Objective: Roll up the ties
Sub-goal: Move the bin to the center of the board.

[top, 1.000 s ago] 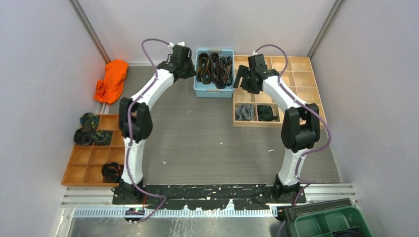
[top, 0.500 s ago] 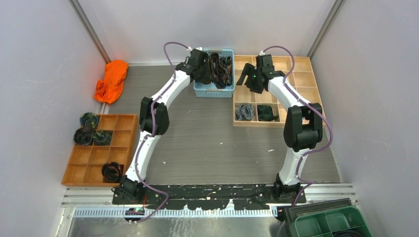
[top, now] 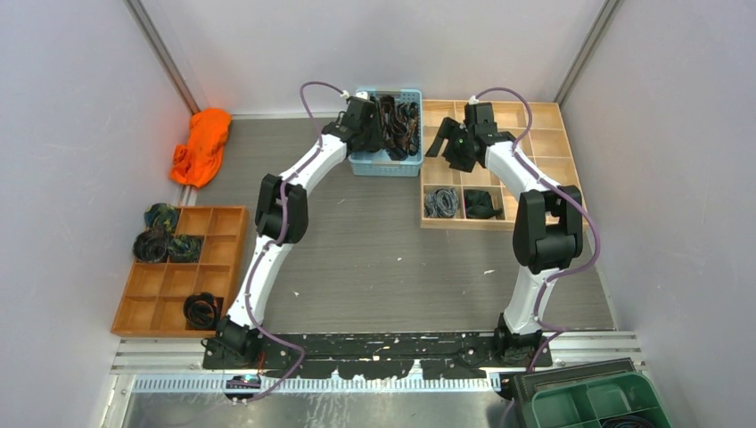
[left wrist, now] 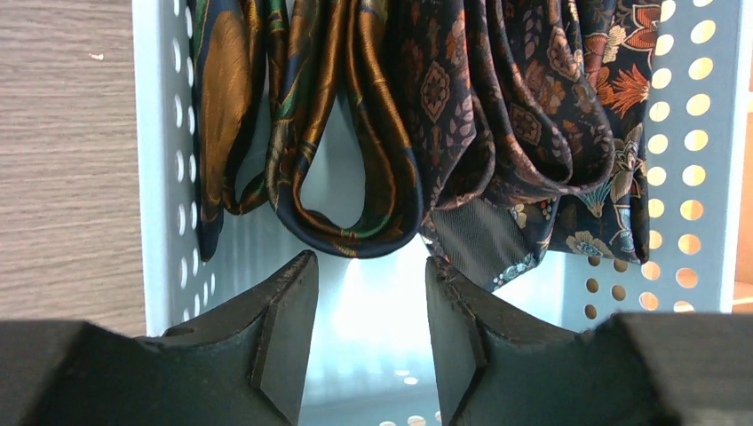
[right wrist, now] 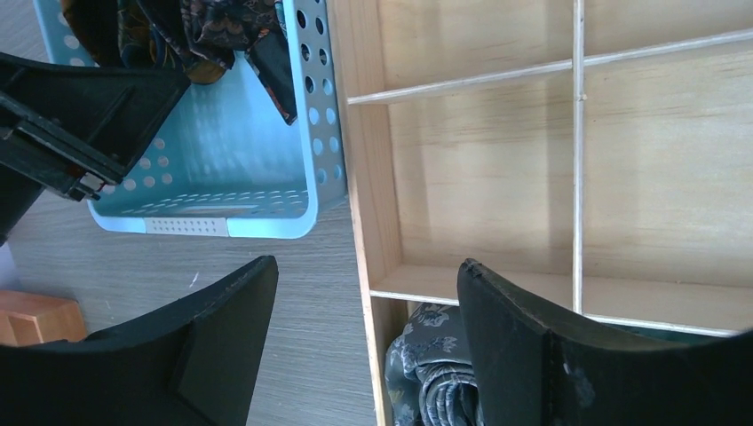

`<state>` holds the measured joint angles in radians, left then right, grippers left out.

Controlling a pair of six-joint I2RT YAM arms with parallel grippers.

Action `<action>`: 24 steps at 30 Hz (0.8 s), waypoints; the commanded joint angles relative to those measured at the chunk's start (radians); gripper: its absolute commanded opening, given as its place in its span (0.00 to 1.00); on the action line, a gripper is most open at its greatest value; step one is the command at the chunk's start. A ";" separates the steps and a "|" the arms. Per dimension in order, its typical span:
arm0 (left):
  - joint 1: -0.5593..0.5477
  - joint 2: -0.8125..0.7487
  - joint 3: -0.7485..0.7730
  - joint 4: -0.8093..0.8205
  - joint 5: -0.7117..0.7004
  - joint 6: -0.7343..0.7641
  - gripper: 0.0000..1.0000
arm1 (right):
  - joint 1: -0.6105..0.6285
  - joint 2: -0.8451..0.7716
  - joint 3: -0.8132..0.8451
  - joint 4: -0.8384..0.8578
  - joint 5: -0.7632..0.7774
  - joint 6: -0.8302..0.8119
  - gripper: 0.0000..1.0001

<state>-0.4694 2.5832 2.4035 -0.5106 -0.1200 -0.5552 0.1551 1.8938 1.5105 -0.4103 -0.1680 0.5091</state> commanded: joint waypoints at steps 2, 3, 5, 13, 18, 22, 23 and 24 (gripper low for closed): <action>0.002 -0.051 -0.047 0.160 -0.021 0.036 0.51 | -0.007 -0.013 0.017 0.052 -0.034 0.005 0.79; 0.002 -0.050 -0.048 0.164 -0.031 0.037 0.52 | -0.009 -0.010 0.019 0.053 -0.036 0.005 0.79; 0.002 -0.038 -0.037 0.157 -0.057 0.042 0.53 | -0.012 0.002 0.024 0.053 -0.044 0.004 0.79; 0.014 0.034 -0.004 0.161 -0.136 0.010 0.64 | -0.020 0.045 0.031 0.074 -0.083 0.023 0.79; 0.038 0.117 0.068 0.156 -0.124 -0.023 0.56 | -0.027 0.065 0.036 0.074 -0.085 0.032 0.78; 0.052 0.150 0.095 0.152 -0.095 -0.045 0.18 | -0.031 0.072 0.033 0.076 -0.075 0.036 0.76; 0.053 0.148 0.087 0.156 -0.089 -0.047 0.07 | -0.033 0.074 0.031 0.076 -0.077 0.036 0.76; 0.052 0.144 0.079 0.159 -0.081 -0.049 0.01 | -0.034 0.075 0.031 0.077 -0.078 0.037 0.76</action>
<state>-0.4370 2.7174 2.4638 -0.3672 -0.2077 -0.5846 0.1303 1.9686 1.5108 -0.3725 -0.2340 0.5331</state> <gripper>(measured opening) 0.127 0.764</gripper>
